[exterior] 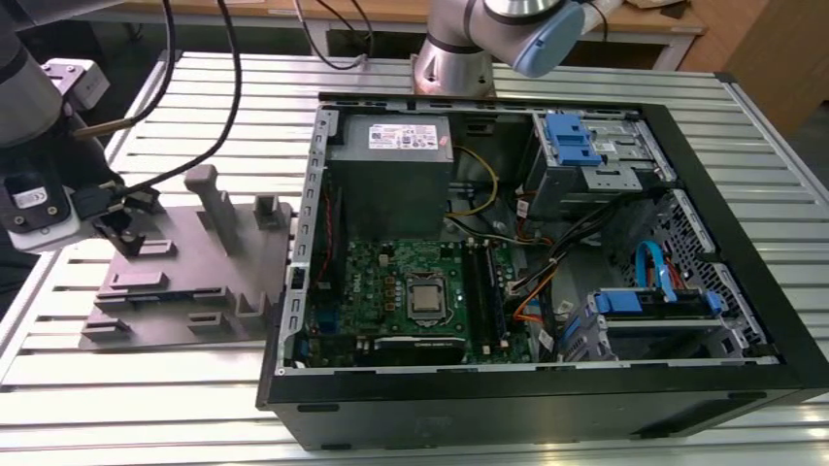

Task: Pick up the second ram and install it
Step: 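Reach for the second ram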

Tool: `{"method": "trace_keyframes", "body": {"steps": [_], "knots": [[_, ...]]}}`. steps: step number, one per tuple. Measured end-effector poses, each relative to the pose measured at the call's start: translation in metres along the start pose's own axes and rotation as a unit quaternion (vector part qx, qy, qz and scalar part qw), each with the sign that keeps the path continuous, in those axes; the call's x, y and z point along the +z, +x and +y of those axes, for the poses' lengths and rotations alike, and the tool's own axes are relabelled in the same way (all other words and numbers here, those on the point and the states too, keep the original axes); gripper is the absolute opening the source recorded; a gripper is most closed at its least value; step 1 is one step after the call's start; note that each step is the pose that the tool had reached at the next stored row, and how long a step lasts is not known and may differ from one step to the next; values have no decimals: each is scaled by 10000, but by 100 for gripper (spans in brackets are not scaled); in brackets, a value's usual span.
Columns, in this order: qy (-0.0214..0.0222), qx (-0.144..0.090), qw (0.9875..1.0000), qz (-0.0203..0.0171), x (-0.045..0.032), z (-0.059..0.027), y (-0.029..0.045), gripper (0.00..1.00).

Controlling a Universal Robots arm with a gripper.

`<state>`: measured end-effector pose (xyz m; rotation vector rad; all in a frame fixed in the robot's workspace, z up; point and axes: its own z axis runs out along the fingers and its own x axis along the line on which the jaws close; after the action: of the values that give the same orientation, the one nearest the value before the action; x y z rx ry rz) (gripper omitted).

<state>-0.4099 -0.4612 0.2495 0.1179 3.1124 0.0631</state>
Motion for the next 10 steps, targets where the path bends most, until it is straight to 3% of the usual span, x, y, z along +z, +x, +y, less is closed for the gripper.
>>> {"method": "trace_keyframes", "body": {"steps": [10], "knots": [[2,0,10000,0,182,-9,24,11]]}}
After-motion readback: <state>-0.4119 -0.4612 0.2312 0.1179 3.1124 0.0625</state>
